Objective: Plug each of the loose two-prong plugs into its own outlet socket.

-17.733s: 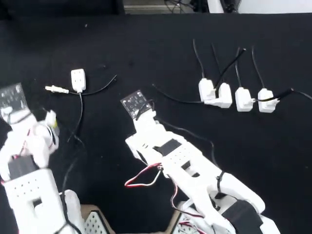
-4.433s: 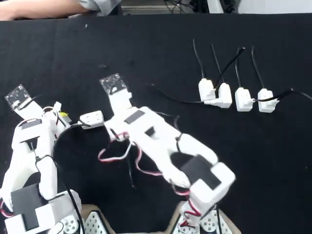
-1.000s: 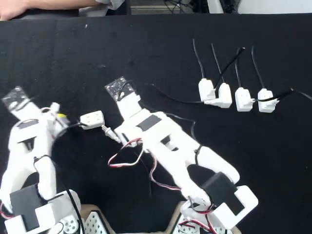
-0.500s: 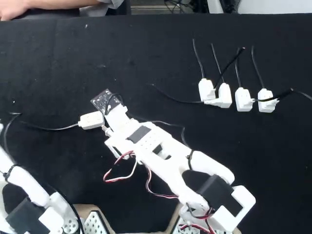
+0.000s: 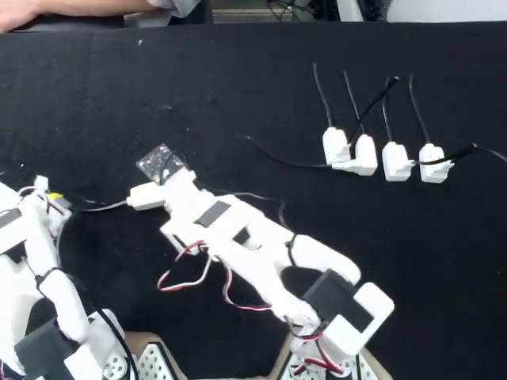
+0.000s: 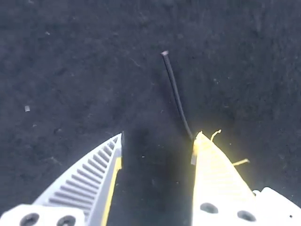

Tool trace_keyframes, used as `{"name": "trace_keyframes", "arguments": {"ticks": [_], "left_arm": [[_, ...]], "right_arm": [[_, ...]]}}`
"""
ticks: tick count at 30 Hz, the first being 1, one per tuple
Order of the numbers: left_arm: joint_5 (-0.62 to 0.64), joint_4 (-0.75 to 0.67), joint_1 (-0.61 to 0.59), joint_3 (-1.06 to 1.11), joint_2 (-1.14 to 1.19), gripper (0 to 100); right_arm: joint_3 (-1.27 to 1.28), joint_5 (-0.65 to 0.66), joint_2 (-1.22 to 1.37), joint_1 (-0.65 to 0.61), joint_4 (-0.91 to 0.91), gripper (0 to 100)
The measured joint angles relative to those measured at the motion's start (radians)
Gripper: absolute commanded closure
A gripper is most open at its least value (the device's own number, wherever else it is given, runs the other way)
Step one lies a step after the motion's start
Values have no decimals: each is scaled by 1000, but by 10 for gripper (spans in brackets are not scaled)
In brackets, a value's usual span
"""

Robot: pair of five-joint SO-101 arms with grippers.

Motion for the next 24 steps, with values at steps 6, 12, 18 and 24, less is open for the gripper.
{"name": "trace_keyframes", "arguments": {"ticks": [6, 12, 18, 24], "left_arm": [[0, -64, 54, 60, 0, 762], [25, -69, 160, 95, -3, 762], [31, -69, 221, 95, -3, 762], [31, -69, 232, 95, -3, 762]], "right_arm": [[-17, 77, 17, 20, 26, 988], [-37, 222, -124, 193, 227, 988], [-160, 525, -353, 322, 448, 988], [-199, 802, -388, 338, 585, 988]]}}
